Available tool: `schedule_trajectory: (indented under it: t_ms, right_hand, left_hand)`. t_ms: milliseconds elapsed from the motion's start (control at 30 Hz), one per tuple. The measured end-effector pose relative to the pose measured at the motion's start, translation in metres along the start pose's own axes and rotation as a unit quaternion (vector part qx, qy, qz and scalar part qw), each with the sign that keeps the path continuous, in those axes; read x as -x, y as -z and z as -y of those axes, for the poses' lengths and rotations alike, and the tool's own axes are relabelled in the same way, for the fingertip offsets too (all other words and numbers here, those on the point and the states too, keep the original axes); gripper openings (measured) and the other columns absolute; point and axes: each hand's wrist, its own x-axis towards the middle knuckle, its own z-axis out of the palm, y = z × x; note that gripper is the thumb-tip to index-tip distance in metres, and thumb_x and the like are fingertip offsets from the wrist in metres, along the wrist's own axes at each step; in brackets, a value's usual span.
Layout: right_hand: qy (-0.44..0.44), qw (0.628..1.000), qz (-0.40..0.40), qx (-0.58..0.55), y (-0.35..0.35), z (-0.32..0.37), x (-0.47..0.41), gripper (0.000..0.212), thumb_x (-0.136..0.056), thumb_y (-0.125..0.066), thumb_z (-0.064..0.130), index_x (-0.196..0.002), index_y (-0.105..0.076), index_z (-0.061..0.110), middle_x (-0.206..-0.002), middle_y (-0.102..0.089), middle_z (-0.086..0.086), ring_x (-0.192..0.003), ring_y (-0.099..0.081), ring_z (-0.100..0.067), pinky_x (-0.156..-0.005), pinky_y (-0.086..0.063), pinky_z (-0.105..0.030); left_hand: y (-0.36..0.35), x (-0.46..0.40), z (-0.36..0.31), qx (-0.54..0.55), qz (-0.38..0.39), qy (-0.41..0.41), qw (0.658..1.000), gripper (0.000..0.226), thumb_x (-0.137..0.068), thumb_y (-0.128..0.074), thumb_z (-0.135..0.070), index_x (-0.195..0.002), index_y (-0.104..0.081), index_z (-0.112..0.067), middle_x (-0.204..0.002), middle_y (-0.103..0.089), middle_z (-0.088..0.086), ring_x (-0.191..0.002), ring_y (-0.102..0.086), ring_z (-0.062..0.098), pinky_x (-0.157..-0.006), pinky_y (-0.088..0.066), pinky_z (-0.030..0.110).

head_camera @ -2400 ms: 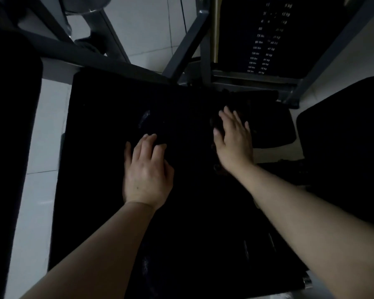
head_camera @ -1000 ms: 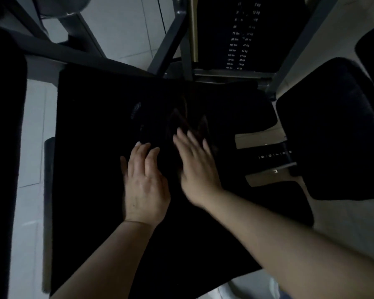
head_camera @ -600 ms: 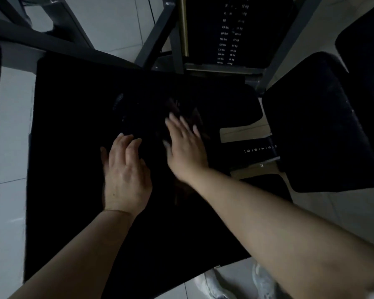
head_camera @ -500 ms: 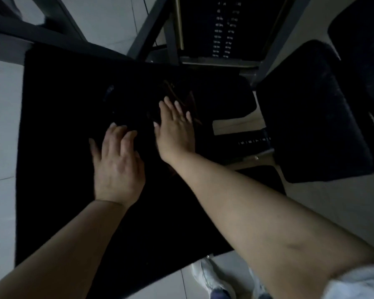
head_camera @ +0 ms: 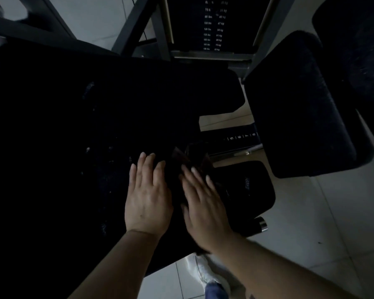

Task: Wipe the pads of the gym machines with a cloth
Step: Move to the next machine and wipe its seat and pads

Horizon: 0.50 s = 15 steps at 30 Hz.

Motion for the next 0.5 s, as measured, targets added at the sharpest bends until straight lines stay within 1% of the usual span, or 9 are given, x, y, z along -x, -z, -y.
schedule_trajectory:
  t_ms: [67,133,233,300,333,433,500]
  right_hand:
    - [-0.024,0.999,-0.034,-0.005,0.005,-0.005,-0.047,0.063,-0.090,-0.047,0.011,-0.148,-0.025,0.012,-0.158,-0.019,-0.002,-0.147,-0.012,-0.018,-0.120,-0.005,-0.036]
    - [-0.054,0.997,-0.055,-0.003,0.012,-0.008,-0.087,0.057,-0.095,-0.047,0.015,-0.148,-0.028,0.010,-0.158,-0.019,-0.004,-0.147,-0.012,-0.019,-0.119,-0.002,-0.034]
    - [-0.067,0.994,-0.080,-0.010,0.014,-0.008,-0.114,0.051,-0.097,-0.044,0.023,-0.145,-0.034,0.009,-0.156,-0.025,-0.006,-0.146,-0.017,-0.021,-0.119,-0.006,-0.036]
    - [-0.073,0.992,-0.095,-0.023,0.012,-0.007,-0.099,0.052,-0.096,-0.038,0.026,-0.144,-0.036,0.009,-0.156,-0.027,-0.006,-0.145,-0.019,-0.020,-0.119,-0.009,-0.038]
    - [-0.072,0.993,-0.091,-0.023,0.009,-0.006,-0.082,0.054,-0.094,-0.036,0.027,-0.145,-0.034,0.009,-0.156,-0.025,-0.006,-0.145,-0.017,-0.019,-0.120,-0.010,-0.038]
    - [-0.041,0.999,-0.029,-0.011,-0.001,-0.006,0.004,0.056,-0.094,-0.034,0.029,-0.147,-0.028,0.011,-0.159,-0.018,-0.004,-0.147,-0.012,-0.018,-0.120,-0.009,-0.038]
    - [-0.017,1.000,0.001,-0.005,-0.006,-0.013,0.063,0.055,-0.097,-0.033,0.034,-0.147,-0.027,0.011,-0.159,-0.016,-0.003,-0.146,-0.016,-0.019,-0.118,-0.012,-0.037]
  left_hand:
    - [-0.001,-0.002,0.000,-0.007,-0.001,0.003,1.000,0.046,-0.090,-0.032,-0.018,-0.130,-0.045,-0.001,-0.140,-0.042,0.024,-0.139,-0.029,0.036,-0.117,-0.011,0.042]
    - [-0.002,-0.002,-0.001,-0.006,-0.001,0.005,1.000,0.047,-0.090,-0.031,-0.019,-0.131,-0.044,-0.001,-0.140,-0.041,0.023,-0.139,-0.028,0.035,-0.117,-0.011,0.042]
    - [-0.002,-0.002,-0.002,-0.002,-0.010,0.013,1.000,0.050,-0.089,-0.028,-0.021,-0.131,-0.044,0.001,-0.140,-0.042,0.022,-0.140,-0.028,0.033,-0.118,-0.010,0.041]
    - [-0.002,-0.001,-0.002,0.004,-0.013,0.014,1.000,0.048,-0.090,-0.029,-0.019,-0.131,-0.043,0.001,-0.140,-0.042,0.022,-0.140,-0.028,0.032,-0.118,-0.010,0.040]
    - [-0.002,-0.002,-0.002,0.007,-0.016,0.013,1.000,0.046,-0.090,-0.032,-0.017,-0.131,-0.043,0.001,-0.140,-0.042,0.021,-0.140,-0.028,0.032,-0.118,-0.009,0.039]
    - [-0.003,0.000,-0.001,0.004,-0.013,0.013,1.000,0.045,-0.089,-0.040,-0.014,-0.132,-0.042,0.001,-0.141,-0.041,0.021,-0.140,-0.027,0.032,-0.118,-0.009,0.038]
    - [-0.002,0.000,-0.001,0.003,-0.010,0.012,1.000,0.046,-0.089,-0.037,-0.014,-0.132,-0.042,0.001,-0.142,-0.041,0.020,-0.140,-0.026,0.031,-0.118,-0.013,0.042]
